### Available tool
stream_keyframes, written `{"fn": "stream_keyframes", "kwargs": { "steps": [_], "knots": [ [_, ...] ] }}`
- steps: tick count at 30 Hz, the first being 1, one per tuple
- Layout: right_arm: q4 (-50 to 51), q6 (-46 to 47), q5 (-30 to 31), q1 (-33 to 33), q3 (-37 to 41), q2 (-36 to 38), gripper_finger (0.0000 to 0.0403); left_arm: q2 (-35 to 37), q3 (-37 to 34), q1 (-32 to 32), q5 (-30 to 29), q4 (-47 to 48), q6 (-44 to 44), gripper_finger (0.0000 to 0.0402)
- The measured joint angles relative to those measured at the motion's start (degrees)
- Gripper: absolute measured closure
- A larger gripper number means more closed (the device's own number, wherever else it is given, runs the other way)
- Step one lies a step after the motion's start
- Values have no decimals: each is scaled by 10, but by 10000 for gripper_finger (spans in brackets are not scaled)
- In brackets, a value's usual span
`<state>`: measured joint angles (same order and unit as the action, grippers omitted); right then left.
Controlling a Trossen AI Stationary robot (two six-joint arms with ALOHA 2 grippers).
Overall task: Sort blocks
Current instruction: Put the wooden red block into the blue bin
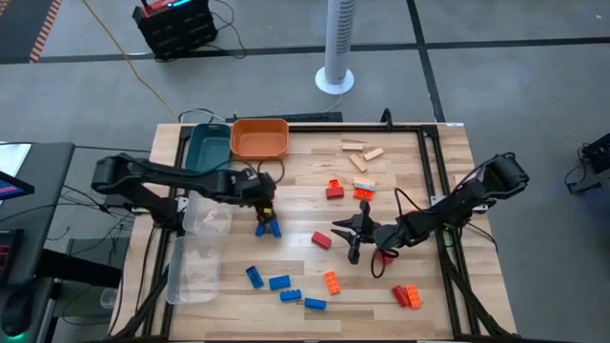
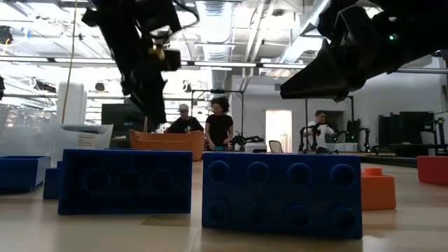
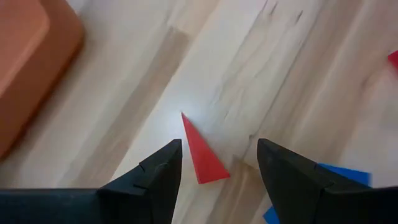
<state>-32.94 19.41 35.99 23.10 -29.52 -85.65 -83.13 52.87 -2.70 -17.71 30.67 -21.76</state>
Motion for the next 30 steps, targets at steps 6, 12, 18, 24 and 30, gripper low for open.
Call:
{"fn": "stream_keyframes", "kwargs": {
  "steps": [6, 12, 18, 24, 30],
  "knots": [
    [-1, -4, -6, 1, 0, 0, 294, -60, 3, -20, 1, -8, 1, 197],
    [-1, -4, -13, 2, 0, 0, 294, -86, 3, -39, 0, -15, 14, 197],
    [-1, -4, -13, 2, 0, 0, 294, -117, 3, -51, 41, -27, 30, 197],
    [-2, -4, -14, 2, 0, 0, 294, -136, 3, -53, 45, -30, 42, 225],
    [-1, -4, -14, 2, 0, 0, 294, -134, 3, -52, 49, -30, 62, 332]
  ]
}}
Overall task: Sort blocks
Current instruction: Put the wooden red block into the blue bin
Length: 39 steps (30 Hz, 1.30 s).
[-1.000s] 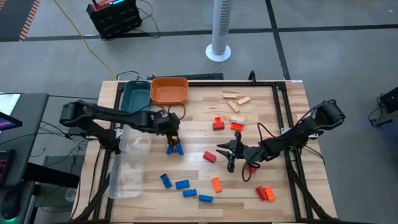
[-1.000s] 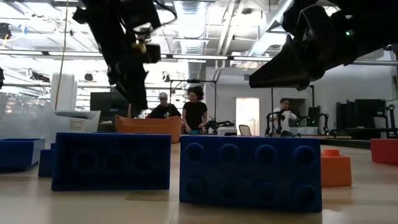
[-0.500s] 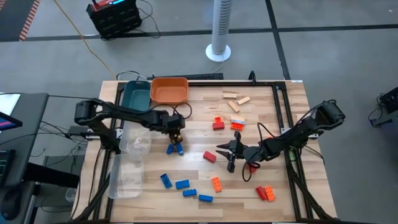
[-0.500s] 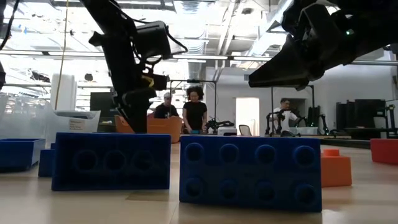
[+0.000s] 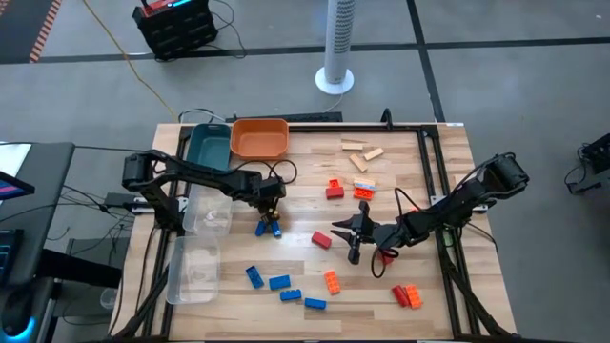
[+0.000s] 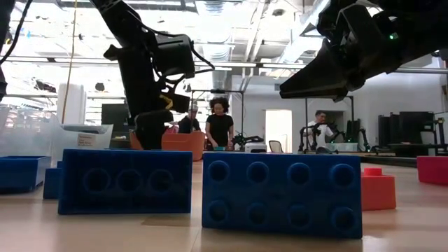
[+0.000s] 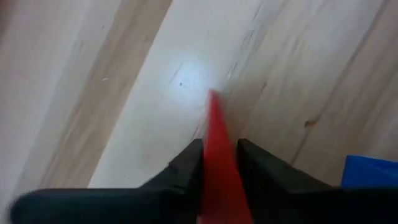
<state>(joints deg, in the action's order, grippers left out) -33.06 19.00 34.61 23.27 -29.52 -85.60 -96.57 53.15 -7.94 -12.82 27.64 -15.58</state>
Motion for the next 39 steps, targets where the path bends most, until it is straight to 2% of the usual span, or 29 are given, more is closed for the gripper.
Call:
{"fn": "stream_keyframes", "kwargs": {
  "steps": [6, 10, 13, 17, 19, 23, 27, 33, 39],
  "knots": [
    [0, 0, 0, 0, 0, 0, 294, 16, -1, 0, -1, 7, 30, 331],
    [0, 1, 0, 0, 0, 0, 294, 73, -1, -2, -23, 38, 38, 331],
    [0, 2, 0, -1, 0, 0, 294, 142, -1, -3, -72, 76, 32, 331],
    [0, 1, -2, -6, 0, 0, 294, 233, 0, -25, -188, 168, 5, 331],
    [0, 1, -2, -5, 0, 0, 294, 271, 0, -45, -221, 210, -10, 331],
    [-2, 1, -2, -5, 0, 0, 294, 318, 0, -108, -225, 258, -10, 332],
    [-5, 4, -2, -5, 0, 0, 294, 327, -1, -189, -221, 273, 26, 331],
    [-8, 14, -1, -5, 0, 0, 294, 305, -41, -303, -143, 223, 93, 331],
    [-8, 19, -1, -5, 0, 0, 294, 270, -92, -358, -133, 158, 108, 318]
  ]
}}
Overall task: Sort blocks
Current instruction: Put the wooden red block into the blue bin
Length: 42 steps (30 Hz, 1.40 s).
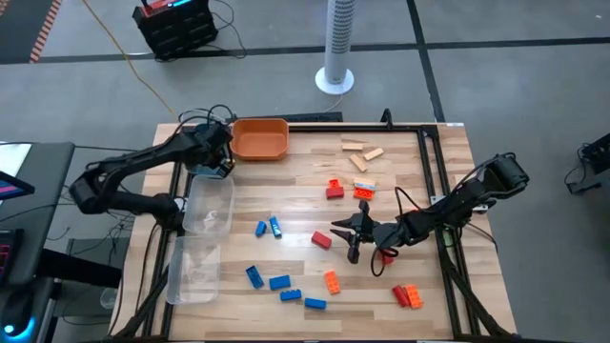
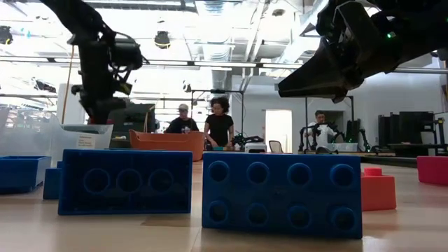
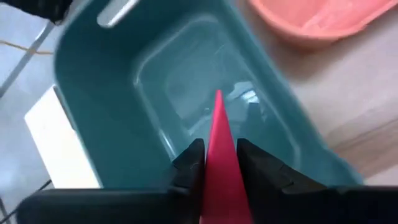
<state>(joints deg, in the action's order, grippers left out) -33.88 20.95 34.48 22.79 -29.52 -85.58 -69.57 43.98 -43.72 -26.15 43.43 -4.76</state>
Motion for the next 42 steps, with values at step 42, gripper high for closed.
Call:
{"fn": "stream_keyframes", "kwargs": {
  "steps": [42],
  "knots": [
    [0, 2, -3, 5, 0, 0, 294, -2, 60, -59, 48, 87, 74, 165]
  ]
}}
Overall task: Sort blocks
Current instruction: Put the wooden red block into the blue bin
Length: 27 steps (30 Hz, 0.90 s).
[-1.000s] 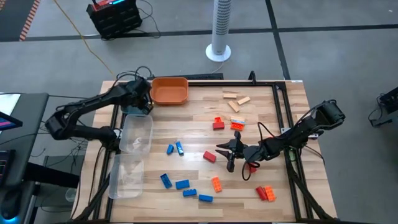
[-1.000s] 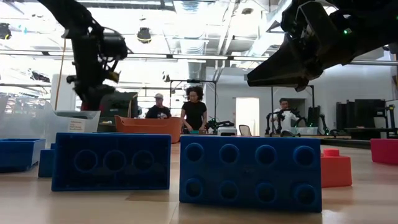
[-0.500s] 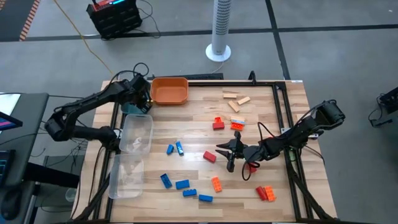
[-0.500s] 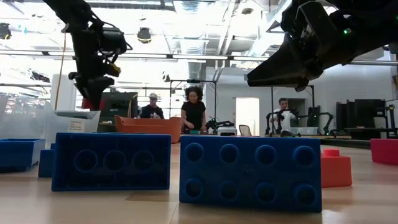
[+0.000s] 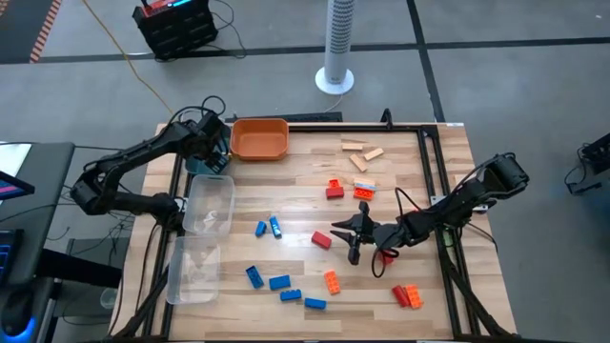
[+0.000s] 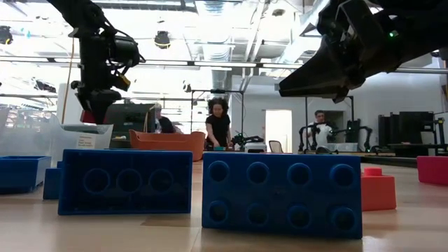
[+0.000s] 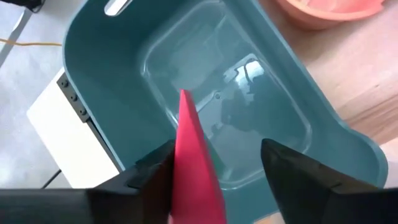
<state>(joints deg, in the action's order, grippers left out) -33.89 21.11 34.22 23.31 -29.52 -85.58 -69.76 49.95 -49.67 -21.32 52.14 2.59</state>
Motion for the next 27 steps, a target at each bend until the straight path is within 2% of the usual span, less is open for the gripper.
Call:
{"fn": "stream_keyframes", "kwargs": {
  "steps": [5, 13, 17, 19, 20, 22, 24, 25, 27],
  "knots": [
    [0, 0, 0, 0, 0, 0, 294, 0, 0, 0, -8, 0, 11, 136],
    [0, -2, 0, -1, 0, 0, 294, 0, 0, 20, -87, -1, 33, 134],
    [0, -2, 0, -2, 0, 0, 294, 0, 0, 48, -165, 0, 50, 134],
    [0, -2, 0, -2, 0, 0, 294, 0, 6, 71, -218, 15, 26, 134],
    [0, -4, 0, -2, 0, 0, 294, 1, 6, 84, -225, 12, 22, 134],
    [0, -6, 0, -2, 0, 0, 294, 0, 3, 90, -184, -13, 50, 134],
    [0, -6, 0, -4, 0, 0, 294, -1, 10, 78, -97, -18, 55, 134],
    [1, -6, 0, -5, 0, 0, 294, 0, 12, 72, -73, -31, 73, 135],
    [1, -6, 0, -5, 0, 0, 294, 0, 18, 37, -119, -65, 101, 140]
  ]
}}
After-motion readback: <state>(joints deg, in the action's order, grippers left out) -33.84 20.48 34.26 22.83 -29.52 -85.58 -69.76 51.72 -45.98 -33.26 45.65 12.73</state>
